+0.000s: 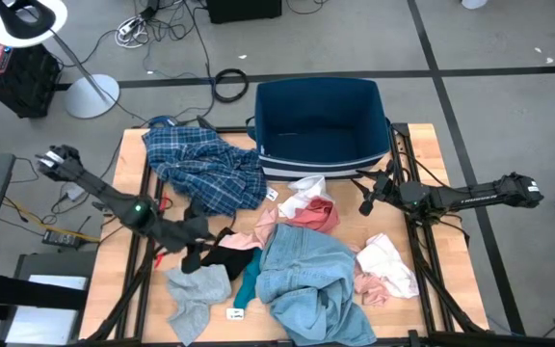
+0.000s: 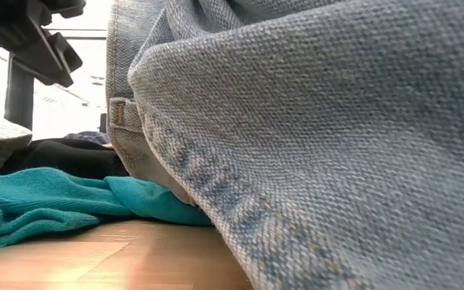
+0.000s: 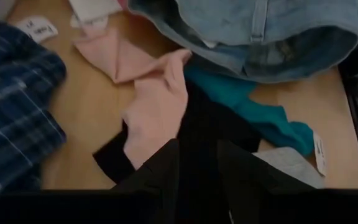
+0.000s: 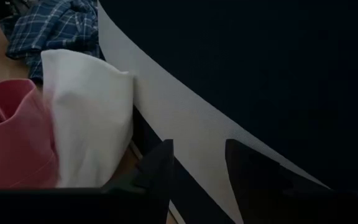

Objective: Sort clothes
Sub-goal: Put the gray boxer shorts into the blue laundry bin

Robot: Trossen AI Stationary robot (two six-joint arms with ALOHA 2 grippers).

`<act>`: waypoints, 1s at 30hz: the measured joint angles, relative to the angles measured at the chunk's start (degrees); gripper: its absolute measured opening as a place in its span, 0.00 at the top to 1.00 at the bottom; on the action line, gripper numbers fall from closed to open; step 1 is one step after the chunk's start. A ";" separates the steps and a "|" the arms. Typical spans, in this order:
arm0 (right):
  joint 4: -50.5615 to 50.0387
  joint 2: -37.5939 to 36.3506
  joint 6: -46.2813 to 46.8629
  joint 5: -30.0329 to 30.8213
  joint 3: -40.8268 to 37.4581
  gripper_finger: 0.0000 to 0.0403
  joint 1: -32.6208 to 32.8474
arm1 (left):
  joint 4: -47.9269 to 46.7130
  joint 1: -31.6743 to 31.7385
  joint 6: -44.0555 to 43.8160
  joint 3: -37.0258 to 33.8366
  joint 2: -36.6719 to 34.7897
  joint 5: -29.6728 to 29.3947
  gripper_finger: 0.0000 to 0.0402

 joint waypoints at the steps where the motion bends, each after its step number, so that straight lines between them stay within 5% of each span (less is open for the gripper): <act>1: -0.02 0.00 0.00 0.00 0.00 0.63 0.00 | 0.00 -0.59 -1.33 0.00 0.52 -0.21 0.71; 30: -0.01 -0.01 0.00 -0.01 0.02 0.63 0.00 | -2.77 -7.33 -10.46 -0.04 16.49 10.32 0.71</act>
